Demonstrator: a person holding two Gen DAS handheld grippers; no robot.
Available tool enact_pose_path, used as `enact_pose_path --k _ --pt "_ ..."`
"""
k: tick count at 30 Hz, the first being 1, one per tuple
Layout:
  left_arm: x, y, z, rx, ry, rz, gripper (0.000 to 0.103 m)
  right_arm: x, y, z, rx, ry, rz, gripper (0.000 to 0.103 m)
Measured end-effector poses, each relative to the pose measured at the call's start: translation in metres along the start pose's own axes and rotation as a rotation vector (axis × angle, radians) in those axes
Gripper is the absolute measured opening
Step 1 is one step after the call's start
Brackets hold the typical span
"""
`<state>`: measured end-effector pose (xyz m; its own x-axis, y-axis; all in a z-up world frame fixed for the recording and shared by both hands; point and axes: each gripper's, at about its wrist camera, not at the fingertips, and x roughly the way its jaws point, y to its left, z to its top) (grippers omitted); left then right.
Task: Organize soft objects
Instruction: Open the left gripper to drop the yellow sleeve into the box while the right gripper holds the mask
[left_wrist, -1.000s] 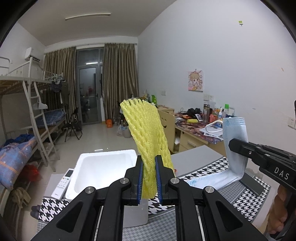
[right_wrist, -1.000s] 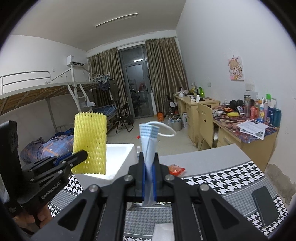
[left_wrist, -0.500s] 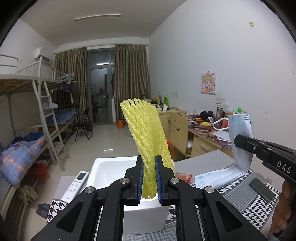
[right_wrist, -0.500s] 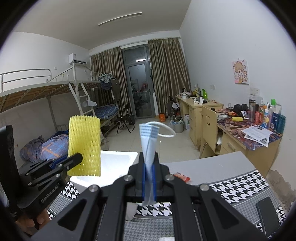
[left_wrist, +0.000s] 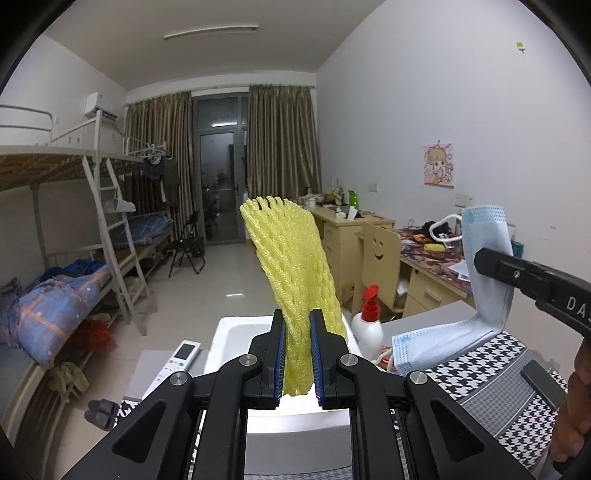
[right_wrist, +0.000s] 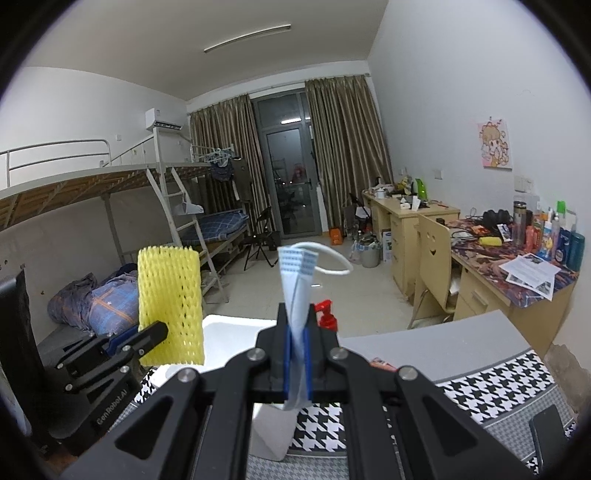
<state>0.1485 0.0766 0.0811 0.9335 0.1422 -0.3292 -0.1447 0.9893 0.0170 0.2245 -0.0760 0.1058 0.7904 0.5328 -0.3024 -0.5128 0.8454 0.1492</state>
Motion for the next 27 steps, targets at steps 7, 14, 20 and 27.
enact_pose_path --k 7,14,20,27 --pt "0.011 0.003 -0.002 -0.002 0.028 0.018 0.013 0.010 0.009 0.003 -0.010 -0.003 0.003 0.008" --pt "0.027 0.010 -0.005 -0.022 0.072 0.027 0.013 0.019 0.010 0.004 -0.008 0.003 0.002 0.008" --pt "0.042 0.012 -0.006 -0.033 0.114 0.027 0.013 0.026 0.011 0.002 -0.011 0.011 -0.001 0.008" --pt "0.054 0.019 -0.015 -0.048 0.172 0.029 0.078 0.029 0.009 0.003 -0.005 0.018 0.003 0.008"
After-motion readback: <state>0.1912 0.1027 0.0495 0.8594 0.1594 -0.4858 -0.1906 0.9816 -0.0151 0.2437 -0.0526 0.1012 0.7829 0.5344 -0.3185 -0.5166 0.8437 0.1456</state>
